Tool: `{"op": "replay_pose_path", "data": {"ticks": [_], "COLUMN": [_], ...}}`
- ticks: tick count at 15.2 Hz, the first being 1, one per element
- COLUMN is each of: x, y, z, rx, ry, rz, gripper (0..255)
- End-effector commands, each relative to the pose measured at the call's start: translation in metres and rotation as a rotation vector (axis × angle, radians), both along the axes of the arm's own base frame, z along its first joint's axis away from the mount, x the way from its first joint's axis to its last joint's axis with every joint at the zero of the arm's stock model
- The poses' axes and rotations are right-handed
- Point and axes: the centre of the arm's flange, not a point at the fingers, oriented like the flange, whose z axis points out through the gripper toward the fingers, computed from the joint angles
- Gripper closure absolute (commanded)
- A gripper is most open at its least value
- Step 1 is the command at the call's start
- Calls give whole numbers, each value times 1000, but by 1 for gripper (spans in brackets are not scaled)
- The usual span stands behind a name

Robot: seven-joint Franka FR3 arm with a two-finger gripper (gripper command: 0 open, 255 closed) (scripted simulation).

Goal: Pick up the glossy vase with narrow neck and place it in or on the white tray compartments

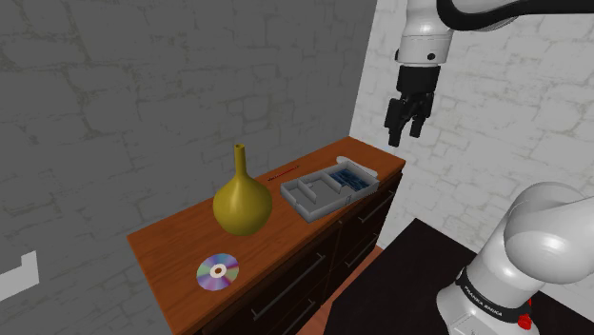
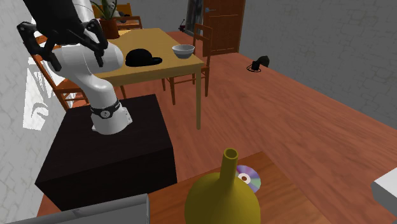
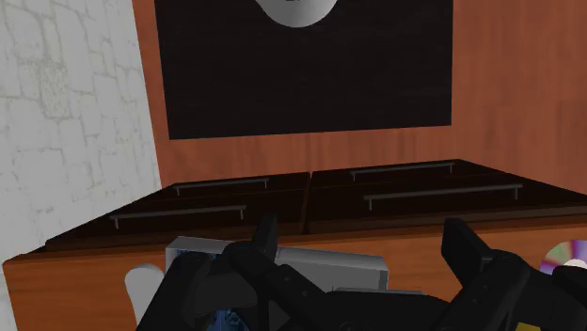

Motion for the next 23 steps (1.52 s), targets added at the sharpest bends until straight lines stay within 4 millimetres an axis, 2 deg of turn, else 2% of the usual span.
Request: {"op": "replay_pose_path", "data": {"ticks": [1,23], "x": [0,219], "y": [0,180], "z": [0,-43], "rx": [0,-1], "ry": [0,-16], "rz": [0,-99], "gripper": [0,0]}}
